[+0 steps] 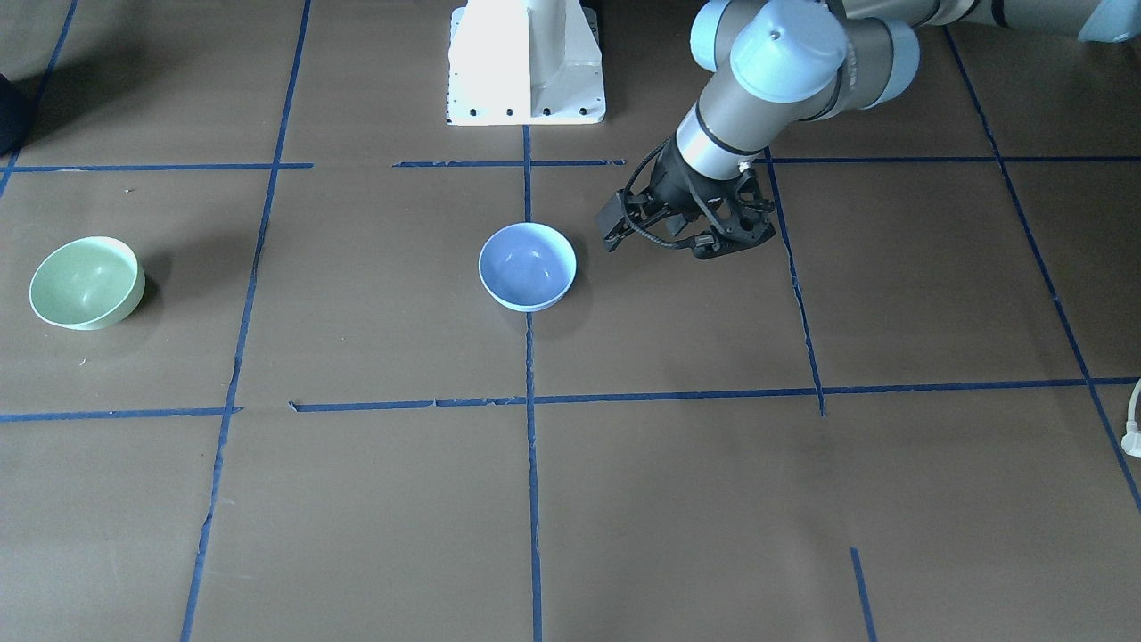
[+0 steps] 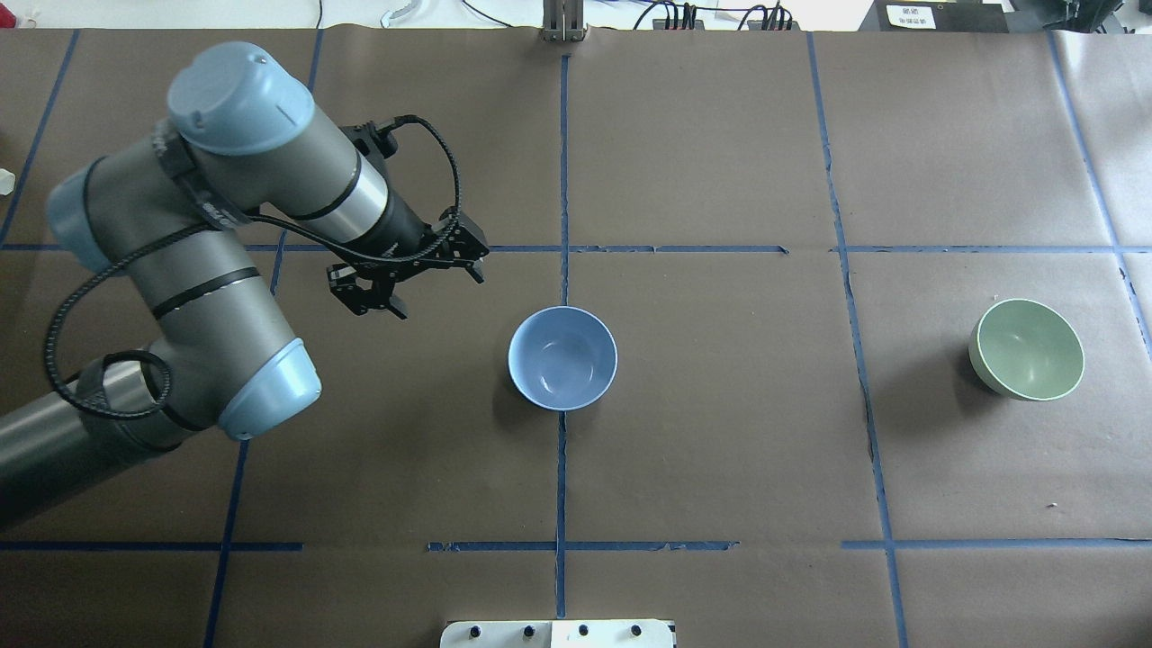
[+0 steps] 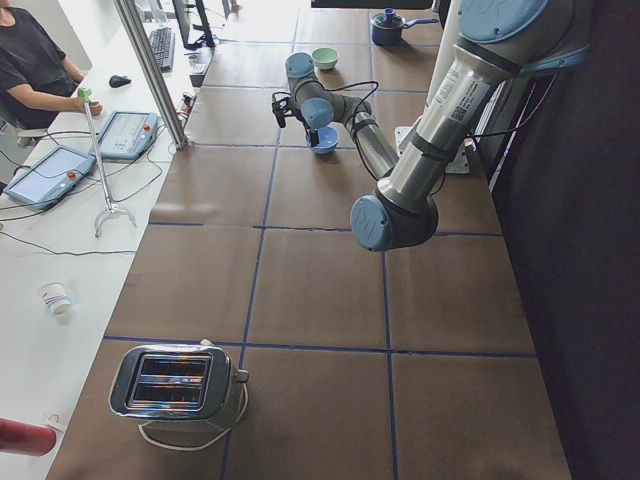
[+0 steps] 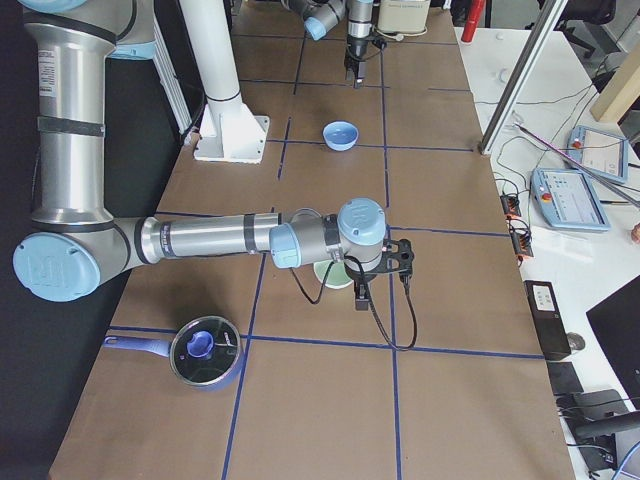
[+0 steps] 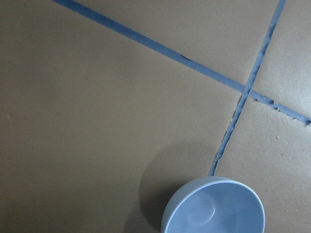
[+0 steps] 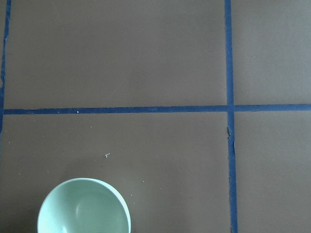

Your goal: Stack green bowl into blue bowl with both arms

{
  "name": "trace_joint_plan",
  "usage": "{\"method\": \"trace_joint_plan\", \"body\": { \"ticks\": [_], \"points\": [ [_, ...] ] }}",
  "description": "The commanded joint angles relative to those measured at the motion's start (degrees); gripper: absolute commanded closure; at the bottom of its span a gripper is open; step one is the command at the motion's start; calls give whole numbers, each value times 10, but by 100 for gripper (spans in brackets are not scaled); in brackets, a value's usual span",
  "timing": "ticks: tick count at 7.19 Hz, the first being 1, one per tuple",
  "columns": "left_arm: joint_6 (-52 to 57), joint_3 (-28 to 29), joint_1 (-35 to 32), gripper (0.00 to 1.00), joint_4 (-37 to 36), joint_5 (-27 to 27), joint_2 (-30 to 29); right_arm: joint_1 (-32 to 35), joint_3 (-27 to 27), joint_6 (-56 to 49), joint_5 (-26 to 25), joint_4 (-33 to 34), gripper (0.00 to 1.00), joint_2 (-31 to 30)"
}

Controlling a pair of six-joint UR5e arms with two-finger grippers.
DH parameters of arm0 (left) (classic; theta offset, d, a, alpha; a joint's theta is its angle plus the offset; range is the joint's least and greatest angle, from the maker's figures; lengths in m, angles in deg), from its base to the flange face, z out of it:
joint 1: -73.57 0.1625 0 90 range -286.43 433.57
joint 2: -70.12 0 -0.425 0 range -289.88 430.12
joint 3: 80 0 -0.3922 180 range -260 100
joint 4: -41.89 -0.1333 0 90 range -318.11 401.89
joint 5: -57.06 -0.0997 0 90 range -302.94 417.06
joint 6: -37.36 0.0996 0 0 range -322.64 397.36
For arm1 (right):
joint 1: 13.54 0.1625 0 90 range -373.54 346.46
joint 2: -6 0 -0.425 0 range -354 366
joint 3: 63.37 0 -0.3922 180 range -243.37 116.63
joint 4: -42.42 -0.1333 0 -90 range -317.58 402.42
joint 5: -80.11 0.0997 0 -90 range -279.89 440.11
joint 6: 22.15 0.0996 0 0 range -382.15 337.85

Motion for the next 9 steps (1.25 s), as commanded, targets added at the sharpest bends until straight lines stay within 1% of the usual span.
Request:
{"method": "trace_joint_plan", "body": {
  "ticks": [1,3,4,5,6,7,8,9],
  "points": [
    [89,-72,-25,0,-107,-1,14,-86,-1,190,-17,-191,0,-59],
    [98,-74,-30,0,-107,-3,30,-180,-4,302,-87,-238,0,-63],
    [99,-74,-30,0,-107,-3,30,-212,-26,340,-106,-276,0,-63],
    [104,-74,-30,0,-107,-3,31,-236,-69,354,-115,-330,0,-62],
    [106,-74,-30,0,-107,-3,31,-244,-96,365,-115,-362,0,-57],
    [107,-74,-30,0,-107,-4,32,-246,-102,367,-117,-363,0,-57],
    [107,-75,-29,0,-102,-4,40,-247,-111,370,-117,-363,11,-54],
    [107,-75,-29,0,-102,-4,40,-247,-110,392,-116,-363,69,-49]
  ]
}}
